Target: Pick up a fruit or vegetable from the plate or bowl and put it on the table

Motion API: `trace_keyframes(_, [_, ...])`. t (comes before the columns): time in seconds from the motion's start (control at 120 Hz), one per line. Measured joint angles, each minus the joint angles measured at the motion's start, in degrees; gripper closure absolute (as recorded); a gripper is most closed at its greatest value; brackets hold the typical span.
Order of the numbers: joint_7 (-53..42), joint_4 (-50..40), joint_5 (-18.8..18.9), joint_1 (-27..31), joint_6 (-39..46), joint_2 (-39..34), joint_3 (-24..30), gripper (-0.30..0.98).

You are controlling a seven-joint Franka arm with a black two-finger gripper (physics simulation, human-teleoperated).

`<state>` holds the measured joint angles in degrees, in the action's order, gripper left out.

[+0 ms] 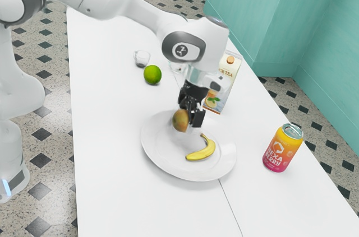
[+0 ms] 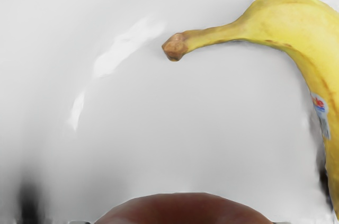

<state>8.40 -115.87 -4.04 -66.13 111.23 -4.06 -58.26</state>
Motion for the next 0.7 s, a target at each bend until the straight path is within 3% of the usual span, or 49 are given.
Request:
trace_keyframes(0.108, [-0.33, 6.64, 0.0, -3.89, -5.9, -0.17, -0.04, 0.34])
trace_keyframes(0.417, [-0.42, 13.19, 1.69, -30.5, -12.38, 0.18, 0.16, 0.33])
trace_keyframes(0.508, [-0.3, 11.19, 2.38, -33.86, -5.55, 1.4, 0.22, 0.33])
trace_keyframes(0.7, [0.31, 6.03, 2.8, -35.01, 12.59, 4.84, -0.16, 0.34])
